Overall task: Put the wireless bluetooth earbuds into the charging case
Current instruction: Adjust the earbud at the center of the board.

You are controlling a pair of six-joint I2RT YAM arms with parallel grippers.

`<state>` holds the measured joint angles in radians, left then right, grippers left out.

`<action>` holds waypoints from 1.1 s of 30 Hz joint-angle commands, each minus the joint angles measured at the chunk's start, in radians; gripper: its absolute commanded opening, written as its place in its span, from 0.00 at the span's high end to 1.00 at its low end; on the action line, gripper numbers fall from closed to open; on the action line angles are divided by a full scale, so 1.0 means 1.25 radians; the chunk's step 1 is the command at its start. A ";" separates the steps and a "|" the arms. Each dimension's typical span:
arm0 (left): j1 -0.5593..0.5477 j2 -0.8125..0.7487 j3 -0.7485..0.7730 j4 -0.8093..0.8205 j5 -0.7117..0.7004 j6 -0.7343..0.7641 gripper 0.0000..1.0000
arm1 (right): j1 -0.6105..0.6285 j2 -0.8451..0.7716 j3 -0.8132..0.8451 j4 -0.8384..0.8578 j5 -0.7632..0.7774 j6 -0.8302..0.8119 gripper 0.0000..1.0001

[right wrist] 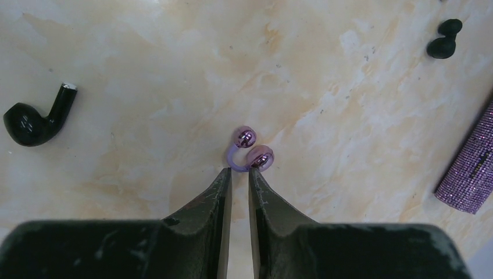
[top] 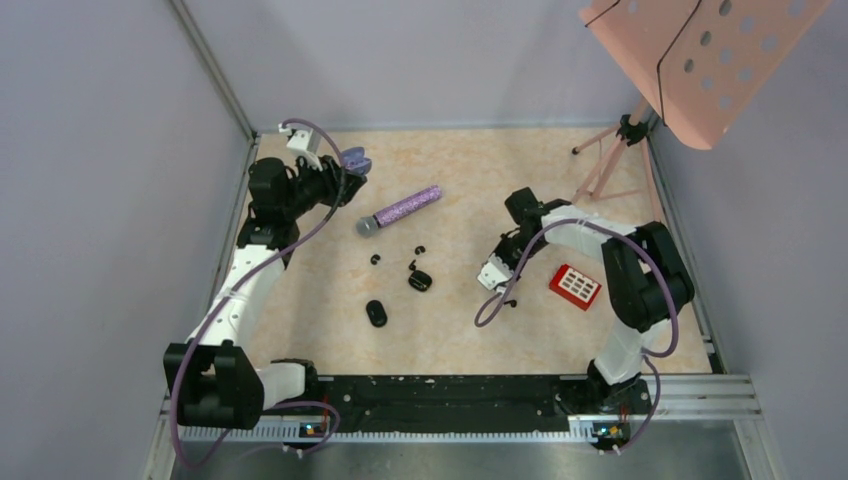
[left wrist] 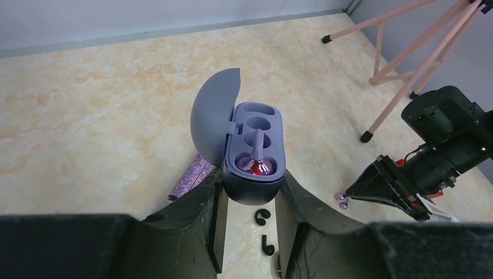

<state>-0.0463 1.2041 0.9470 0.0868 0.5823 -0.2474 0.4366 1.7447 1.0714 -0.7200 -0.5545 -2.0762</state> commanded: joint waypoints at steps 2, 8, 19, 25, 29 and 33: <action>0.006 -0.018 0.015 0.030 -0.006 0.007 1.00 | 0.014 0.025 0.049 -0.052 0.001 -0.051 0.83; 0.011 -0.019 0.011 0.030 -0.009 0.005 1.00 | 0.025 0.044 0.057 -0.074 0.009 -0.083 0.81; 0.019 -0.020 0.008 0.031 -0.011 0.004 1.00 | 0.057 0.096 0.105 -0.074 0.017 -0.078 0.85; 0.022 -0.019 0.008 0.032 -0.008 0.003 1.00 | 0.074 0.157 0.185 -0.184 0.091 -0.027 0.89; 0.022 -0.021 0.006 0.033 -0.007 0.000 1.00 | 0.098 0.177 0.240 -0.228 0.093 0.143 0.93; 0.023 -0.019 0.004 0.040 -0.004 -0.006 1.00 | 0.117 0.179 0.282 -0.260 0.048 0.431 0.95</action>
<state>-0.0242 1.2041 0.9470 0.0872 0.5777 -0.2481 0.5453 1.9537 1.3624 -0.9504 -0.4488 -1.8912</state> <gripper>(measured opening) 0.372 0.061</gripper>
